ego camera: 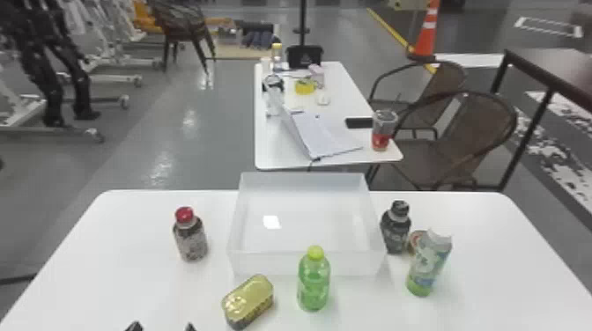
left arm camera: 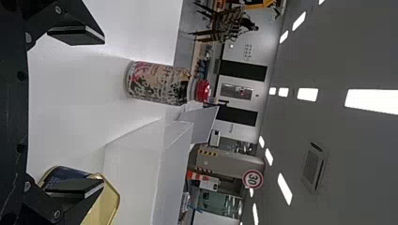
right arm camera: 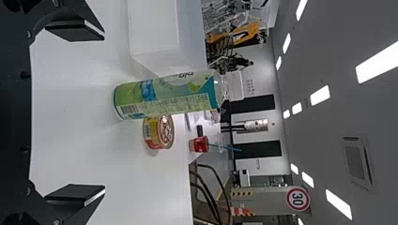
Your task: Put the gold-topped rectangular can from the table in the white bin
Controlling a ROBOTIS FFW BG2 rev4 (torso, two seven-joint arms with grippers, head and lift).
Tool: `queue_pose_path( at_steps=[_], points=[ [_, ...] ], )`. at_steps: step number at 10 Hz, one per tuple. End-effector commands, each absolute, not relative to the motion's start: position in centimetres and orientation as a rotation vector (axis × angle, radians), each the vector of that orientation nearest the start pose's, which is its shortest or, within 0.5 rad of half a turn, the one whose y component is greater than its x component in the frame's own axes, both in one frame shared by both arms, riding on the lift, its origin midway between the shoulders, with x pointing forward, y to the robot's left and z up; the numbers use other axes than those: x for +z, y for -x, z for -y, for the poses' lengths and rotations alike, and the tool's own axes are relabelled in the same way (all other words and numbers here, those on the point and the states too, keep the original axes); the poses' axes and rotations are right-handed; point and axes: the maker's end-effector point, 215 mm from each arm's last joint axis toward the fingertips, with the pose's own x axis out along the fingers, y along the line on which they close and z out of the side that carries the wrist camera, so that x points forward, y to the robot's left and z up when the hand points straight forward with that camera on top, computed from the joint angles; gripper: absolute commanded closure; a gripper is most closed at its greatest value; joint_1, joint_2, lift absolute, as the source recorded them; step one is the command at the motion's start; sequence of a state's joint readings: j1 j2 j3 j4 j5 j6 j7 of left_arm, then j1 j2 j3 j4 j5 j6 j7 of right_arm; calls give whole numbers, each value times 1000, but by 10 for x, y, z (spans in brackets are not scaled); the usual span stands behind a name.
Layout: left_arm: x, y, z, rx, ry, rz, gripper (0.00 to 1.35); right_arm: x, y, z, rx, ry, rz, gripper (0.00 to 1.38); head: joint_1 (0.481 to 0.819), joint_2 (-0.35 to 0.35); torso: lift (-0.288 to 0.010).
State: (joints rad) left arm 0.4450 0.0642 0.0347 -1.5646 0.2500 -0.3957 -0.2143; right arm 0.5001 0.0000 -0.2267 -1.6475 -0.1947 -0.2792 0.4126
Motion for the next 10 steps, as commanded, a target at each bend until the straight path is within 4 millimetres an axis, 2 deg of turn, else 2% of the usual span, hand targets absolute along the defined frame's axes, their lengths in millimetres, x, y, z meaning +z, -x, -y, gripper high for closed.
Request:
queue_pose_path(
  at_steps=[1,6,8,10],
  points=[
    [-445,-420,-246,-109,157,-35,219,-452,-396,286,140,-112,-100,144,549,0,-100],
    [-443,-422,-240,-141,130,-37,217,-453,-396,287,137,-115,-101,144,549,0,-100],
    [-442,-430,-224,-249,113,-57,219,-453,-396,287,138,-117,-102,144,549,0,-100],
    [-444,-437,-209,-433,100,-119,217,-453,-396,286,139,-117,-101,144,549,0,-100]
  ],
)
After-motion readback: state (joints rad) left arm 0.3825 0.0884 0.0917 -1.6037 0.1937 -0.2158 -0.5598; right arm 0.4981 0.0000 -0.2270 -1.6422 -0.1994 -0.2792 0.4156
